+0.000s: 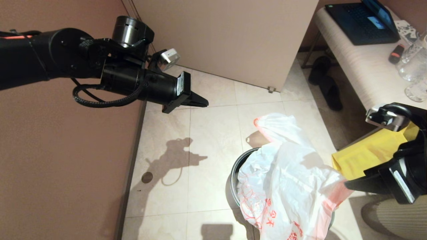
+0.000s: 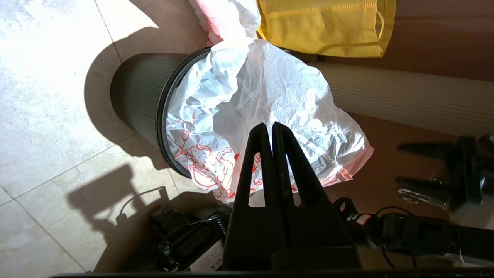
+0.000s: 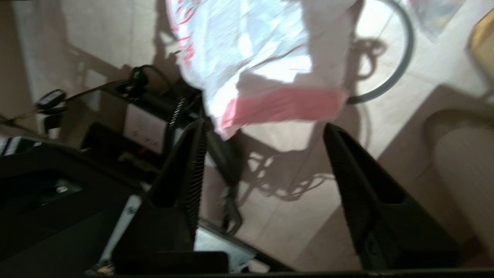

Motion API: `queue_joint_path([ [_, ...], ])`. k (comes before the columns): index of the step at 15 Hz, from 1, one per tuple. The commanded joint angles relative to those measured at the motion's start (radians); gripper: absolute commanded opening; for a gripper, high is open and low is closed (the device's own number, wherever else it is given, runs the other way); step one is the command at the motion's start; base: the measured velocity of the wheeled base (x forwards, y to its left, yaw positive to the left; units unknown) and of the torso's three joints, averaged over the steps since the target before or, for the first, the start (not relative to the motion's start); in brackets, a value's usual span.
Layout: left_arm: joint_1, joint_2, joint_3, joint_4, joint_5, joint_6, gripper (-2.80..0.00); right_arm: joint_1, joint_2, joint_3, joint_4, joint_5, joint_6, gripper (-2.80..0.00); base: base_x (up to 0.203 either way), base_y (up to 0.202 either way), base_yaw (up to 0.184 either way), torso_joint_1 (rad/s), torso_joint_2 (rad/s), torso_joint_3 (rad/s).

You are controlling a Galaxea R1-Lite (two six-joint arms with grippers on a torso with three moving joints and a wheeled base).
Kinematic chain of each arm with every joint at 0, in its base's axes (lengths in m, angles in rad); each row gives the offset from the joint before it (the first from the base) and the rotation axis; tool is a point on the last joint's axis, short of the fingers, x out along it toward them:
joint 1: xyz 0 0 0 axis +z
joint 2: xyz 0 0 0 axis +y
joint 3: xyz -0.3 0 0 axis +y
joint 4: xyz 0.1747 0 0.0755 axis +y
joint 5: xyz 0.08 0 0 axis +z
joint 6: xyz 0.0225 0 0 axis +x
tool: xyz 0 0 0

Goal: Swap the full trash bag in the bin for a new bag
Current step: Put the new garbage bag on the trash can

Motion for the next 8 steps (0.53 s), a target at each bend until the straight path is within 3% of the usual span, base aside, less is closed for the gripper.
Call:
queue_joint_path([
  [1, -0.001, 0.001, -0.001, 0.003, -0.003, -0.004, -2.8, 0.059, -0.038, 0.08, 0.045, -0.009, 0.135, -2.8, 0.0, 0.0, 0.0, 0.0, 0.0, 0.0],
  [4, 0.0, -0.002, 0.0, 0.003, -0.003, -0.004, -2.8, 0.061, 0.039, 0.175, 0.06, -0.078, 0.233, -2.8, 0.0, 0.0, 0.0, 0.0, 0.0, 0.0],
  [6, 0.0, -0.002, -0.001, 0.003, -0.003, -0.004, -2.8, 0.063, 0.079, 0.247, 0.044, -0.086, 0.246, -2.8, 0.0, 0.0, 0.0, 0.0, 0.0, 0.0],
  [8, -0.001, -0.002, -0.001, 0.003, -0.003, -0.004, -2.8, 0.061, 0.139, 0.297, -0.052, -0.086, 0.252, -2.8, 0.0, 0.0, 0.0, 0.0, 0.0, 0.0],
])
